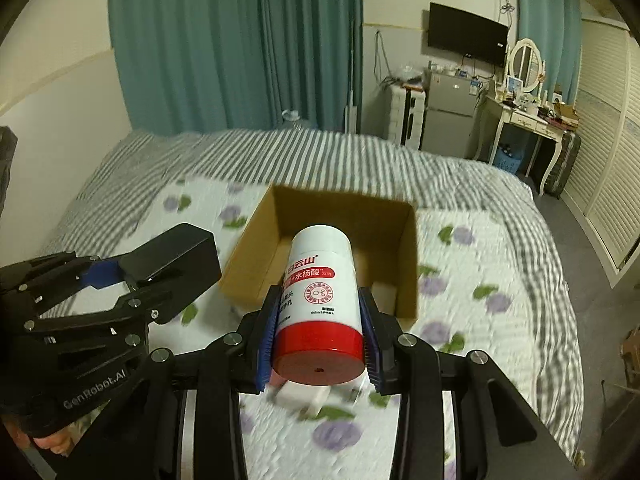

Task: Organize rigid objects
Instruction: 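Place the power bank and red-capped bottle into the box, opening both tools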

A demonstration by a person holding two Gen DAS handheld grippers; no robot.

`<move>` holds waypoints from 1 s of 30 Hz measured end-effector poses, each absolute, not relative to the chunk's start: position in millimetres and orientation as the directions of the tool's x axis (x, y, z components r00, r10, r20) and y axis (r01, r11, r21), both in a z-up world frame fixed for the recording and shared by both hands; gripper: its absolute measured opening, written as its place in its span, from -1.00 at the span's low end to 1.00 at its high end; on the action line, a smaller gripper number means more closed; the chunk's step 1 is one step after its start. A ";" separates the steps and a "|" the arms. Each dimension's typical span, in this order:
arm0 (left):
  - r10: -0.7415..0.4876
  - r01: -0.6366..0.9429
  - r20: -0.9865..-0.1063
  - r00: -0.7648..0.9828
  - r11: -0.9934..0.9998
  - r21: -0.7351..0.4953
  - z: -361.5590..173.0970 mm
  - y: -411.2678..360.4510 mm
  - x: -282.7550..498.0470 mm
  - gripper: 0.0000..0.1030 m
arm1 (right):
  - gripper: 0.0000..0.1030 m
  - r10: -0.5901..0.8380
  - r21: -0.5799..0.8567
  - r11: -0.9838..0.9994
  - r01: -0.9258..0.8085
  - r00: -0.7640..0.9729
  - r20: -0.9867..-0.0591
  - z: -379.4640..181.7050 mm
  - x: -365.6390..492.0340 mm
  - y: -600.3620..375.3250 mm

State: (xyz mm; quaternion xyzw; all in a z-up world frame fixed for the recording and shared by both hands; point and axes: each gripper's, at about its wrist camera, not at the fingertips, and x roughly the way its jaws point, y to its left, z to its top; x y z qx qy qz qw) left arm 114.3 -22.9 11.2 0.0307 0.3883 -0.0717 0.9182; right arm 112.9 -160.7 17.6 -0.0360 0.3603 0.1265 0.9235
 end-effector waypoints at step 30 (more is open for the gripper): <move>-0.087 0.178 -0.846 0.526 0.984 0.010 -105.3 -49.4 262.9 -0.17 | -0.30 0.154 0.038 0.979 -0.200 0.606 -0.781 -88.1 290.5 -179.9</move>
